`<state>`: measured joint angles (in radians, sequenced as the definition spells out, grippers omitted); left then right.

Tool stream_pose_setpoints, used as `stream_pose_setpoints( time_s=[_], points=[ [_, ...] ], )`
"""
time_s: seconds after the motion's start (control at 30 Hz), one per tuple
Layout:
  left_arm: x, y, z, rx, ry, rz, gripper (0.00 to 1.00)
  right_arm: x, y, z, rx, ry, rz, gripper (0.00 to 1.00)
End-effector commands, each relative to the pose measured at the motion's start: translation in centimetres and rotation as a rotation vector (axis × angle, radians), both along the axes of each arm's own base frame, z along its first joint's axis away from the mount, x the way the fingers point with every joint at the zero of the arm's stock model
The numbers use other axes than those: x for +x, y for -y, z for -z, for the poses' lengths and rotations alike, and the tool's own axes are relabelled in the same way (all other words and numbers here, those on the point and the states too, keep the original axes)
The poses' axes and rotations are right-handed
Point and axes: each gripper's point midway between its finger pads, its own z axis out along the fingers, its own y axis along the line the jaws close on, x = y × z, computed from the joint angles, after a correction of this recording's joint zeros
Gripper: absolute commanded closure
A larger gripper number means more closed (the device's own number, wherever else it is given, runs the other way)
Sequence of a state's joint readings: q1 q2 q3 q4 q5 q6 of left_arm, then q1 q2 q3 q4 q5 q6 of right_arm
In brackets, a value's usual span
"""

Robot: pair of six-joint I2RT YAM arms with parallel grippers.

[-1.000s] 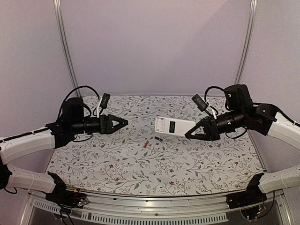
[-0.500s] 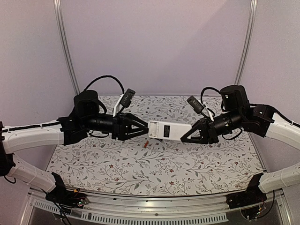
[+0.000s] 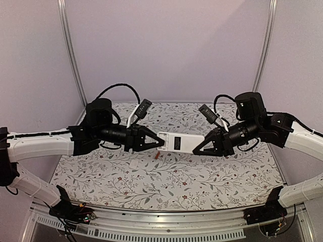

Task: Load the batteries into the remote control
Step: Pass from the right arm to the left, then pass from the left arm to the right

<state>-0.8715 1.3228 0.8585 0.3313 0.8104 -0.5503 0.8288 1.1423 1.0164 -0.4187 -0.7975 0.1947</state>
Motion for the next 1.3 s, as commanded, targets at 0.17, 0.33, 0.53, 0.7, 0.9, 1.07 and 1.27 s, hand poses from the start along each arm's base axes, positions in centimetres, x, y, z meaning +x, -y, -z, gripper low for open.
stream_pose_setpoints(
  time_s=[0.17,0.33,0.53,0.7,0.9,1.07,1.27],
  points=[
    [-1.1,0.3,-0.3,0.027,0.021,0.069,1.00,-0.9,0.1,-0.8,0.009,0.024,-0.044,0.70],
    [-2.3,-0.1,0.3,0.088,0.027,0.137,1.00,-1.8,0.6,-0.2,-0.048,0.024,-0.061,0.45],
    [-3.6,-0.6,1.5,0.180,0.029,0.203,1.00,-3.8,0.1,1.2,-0.134,0.028,-0.145,0.37],
    [-4.2,-0.2,1.8,0.200,0.037,0.242,1.00,-4.6,-0.6,2.1,-0.174,0.015,-0.188,0.40],
    [-4.9,0.7,2.2,0.221,0.042,0.285,1.00,-4.7,-1.4,2.5,-0.185,-0.010,-0.211,0.49],
    [-5.1,1.1,2.7,0.239,0.040,0.308,1.00,-5.1,-1.7,3.2,-0.204,-0.042,-0.235,0.62],
    [-4.9,1.2,3.1,0.253,0.050,0.298,1.00,-5.4,-1.7,3.5,-0.210,-0.056,-0.247,0.83]
  ],
)
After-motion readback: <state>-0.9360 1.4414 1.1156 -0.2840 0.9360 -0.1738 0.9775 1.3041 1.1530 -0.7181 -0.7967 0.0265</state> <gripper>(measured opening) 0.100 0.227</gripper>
